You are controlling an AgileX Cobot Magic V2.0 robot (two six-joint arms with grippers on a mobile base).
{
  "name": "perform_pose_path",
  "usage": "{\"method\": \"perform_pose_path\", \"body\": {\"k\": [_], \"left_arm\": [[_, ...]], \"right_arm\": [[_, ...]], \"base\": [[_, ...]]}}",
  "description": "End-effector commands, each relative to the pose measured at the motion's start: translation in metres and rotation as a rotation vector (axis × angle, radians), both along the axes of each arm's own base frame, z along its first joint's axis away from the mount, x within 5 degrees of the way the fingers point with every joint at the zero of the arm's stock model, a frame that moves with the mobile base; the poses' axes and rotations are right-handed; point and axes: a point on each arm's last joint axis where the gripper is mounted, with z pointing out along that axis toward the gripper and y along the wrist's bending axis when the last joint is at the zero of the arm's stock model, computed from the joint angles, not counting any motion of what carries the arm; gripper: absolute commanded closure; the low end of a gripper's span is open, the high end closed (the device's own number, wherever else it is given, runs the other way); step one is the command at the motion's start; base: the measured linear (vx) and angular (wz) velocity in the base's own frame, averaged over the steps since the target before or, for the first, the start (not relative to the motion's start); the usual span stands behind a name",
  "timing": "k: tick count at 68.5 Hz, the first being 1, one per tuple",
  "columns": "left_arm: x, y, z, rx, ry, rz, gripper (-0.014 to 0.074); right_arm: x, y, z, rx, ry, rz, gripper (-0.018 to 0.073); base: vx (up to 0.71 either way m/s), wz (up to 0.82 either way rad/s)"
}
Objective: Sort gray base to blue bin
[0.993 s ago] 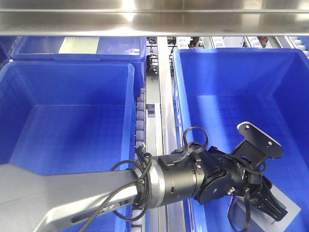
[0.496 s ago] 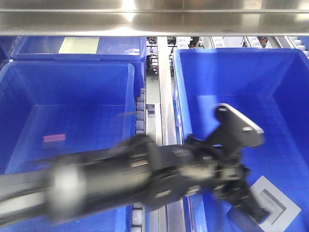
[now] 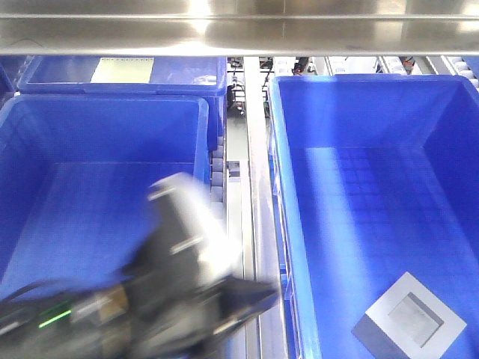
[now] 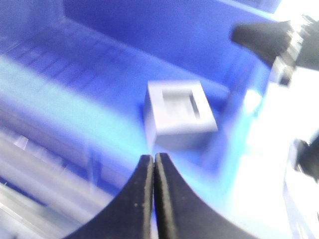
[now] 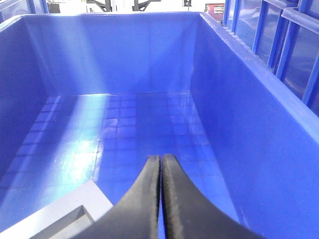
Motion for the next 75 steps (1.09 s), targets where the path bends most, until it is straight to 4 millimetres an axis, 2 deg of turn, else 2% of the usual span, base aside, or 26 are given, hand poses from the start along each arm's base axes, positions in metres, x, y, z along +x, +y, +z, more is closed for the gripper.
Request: {"method": "perform_pose_path", "body": {"k": [1, 21, 33, 44, 75], "left_arm": [[-0.014, 0.024, 0.014, -0.129, -0.074, 0.001, 0.0604], [-0.059, 0.102, 0.002, -0.295, -0.157, 0.004, 0.0604], [-0.078, 0.134, -0.005, -0.37, -0.198, -0.001, 0.0604], [-0.085, 0.147, -0.001, -0.434, -0.235, -0.002, 0.0604], [-0.086, 0.148, -0.001, -0.438, -0.238, -0.002, 0.0604]], "right_arm": [[0.0, 0.0, 0.003, -0.023, -0.048, -0.005, 0.0564], [0.0, 0.0, 0.003, -0.023, -0.048, -0.005, 0.0564], [0.0, 0.0, 0.003, -0.023, -0.048, -0.005, 0.0564], [0.0, 0.0, 0.003, -0.023, -0.048, -0.005, 0.0564], [0.0, 0.0, 0.003, -0.023, -0.048, -0.005, 0.0564]], "base": [[0.0, 0.0], [0.0, 0.0], [0.0, 0.0], [0.0, 0.0], [0.0, 0.0]]}}
